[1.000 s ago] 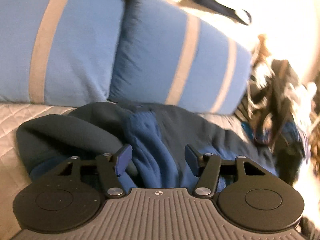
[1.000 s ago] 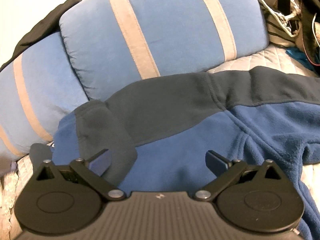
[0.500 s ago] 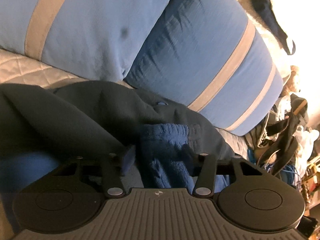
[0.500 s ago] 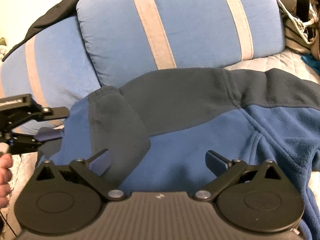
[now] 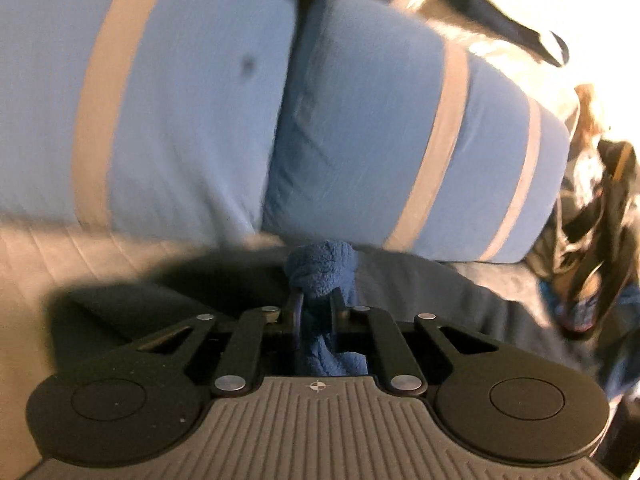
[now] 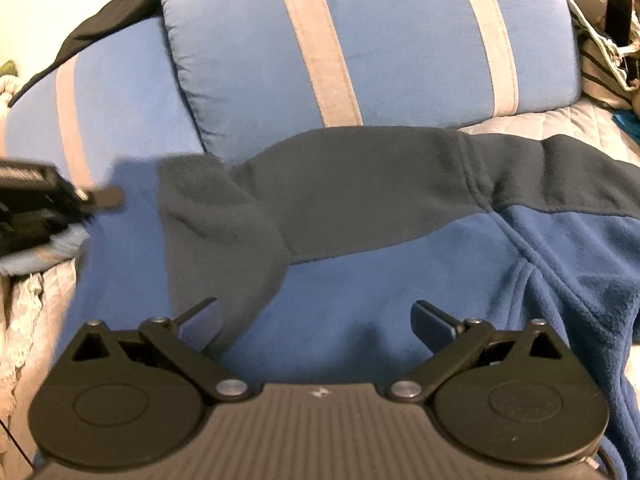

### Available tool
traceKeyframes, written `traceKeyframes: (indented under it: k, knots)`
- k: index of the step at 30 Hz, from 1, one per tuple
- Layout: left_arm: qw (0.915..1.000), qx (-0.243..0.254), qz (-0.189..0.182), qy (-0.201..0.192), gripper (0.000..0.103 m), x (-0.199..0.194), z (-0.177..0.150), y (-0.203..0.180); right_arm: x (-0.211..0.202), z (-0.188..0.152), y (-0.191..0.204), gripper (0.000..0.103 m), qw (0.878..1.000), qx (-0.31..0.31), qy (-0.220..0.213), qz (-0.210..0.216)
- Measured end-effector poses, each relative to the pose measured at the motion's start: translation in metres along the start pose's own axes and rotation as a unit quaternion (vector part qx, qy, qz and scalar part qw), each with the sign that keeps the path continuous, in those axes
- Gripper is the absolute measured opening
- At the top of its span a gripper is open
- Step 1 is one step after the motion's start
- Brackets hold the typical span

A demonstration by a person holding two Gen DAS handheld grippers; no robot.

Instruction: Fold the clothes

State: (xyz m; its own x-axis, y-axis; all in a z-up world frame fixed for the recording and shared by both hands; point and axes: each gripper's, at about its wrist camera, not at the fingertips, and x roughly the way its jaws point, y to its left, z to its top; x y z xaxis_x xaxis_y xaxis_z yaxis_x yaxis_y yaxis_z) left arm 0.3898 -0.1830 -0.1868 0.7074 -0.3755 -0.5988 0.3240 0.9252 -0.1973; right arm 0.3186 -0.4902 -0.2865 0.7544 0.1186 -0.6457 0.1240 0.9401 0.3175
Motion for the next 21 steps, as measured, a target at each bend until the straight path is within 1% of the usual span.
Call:
traceKeyframes:
  k: [2,4,7,10,13,15,17,19,21]
  knots:
    - [0.9988,0.025,0.034,-0.026,0.012,-0.023,0.006,0.000,0.000,-0.001,0.002,0.103,1.000,-0.008,-0.001,0.001]
    - [0.9951,0.041,0.072,-0.053,0.012,-0.046,0.012,0.004,-0.001,-0.001,0.004,0.103,1.000,-0.014,-0.003,0.006]
    - [0.9858,0.053,0.132,-0.088,0.012,-0.080,0.019,0.017,-0.002,-0.001,0.007,0.103,1.000,-0.022,-0.006,0.012]
    - [0.9730,0.055,0.190,-0.119,0.012,-0.114,0.022,0.034,-0.003,-0.002,0.009,0.103,0.999,-0.030,-0.007,0.019]
    - [0.9588,0.048,0.243,-0.138,0.012,-0.147,0.017,0.057,-0.005,-0.001,0.013,0.103,0.999,-0.040,-0.013,0.030]
    - [0.9474,0.044,0.279,-0.151,0.012,-0.168,0.013,0.073,-0.010,-0.002,0.015,0.103,0.998,-0.048,-0.021,0.042]
    - [0.9346,0.039,0.314,-0.163,0.012,-0.190,0.010,0.089,-0.014,-0.003,0.019,0.103,0.997,-0.057,-0.031,0.050]
    - [0.9225,0.021,0.344,-0.174,0.012,-0.211,0.000,0.106,-0.018,-0.003,0.021,0.103,0.996,-0.066,-0.041,0.053]
    - [0.9077,-0.001,0.376,-0.186,0.012,-0.235,-0.014,0.128,-0.022,-0.002,0.022,0.103,0.995,-0.066,-0.047,0.061]
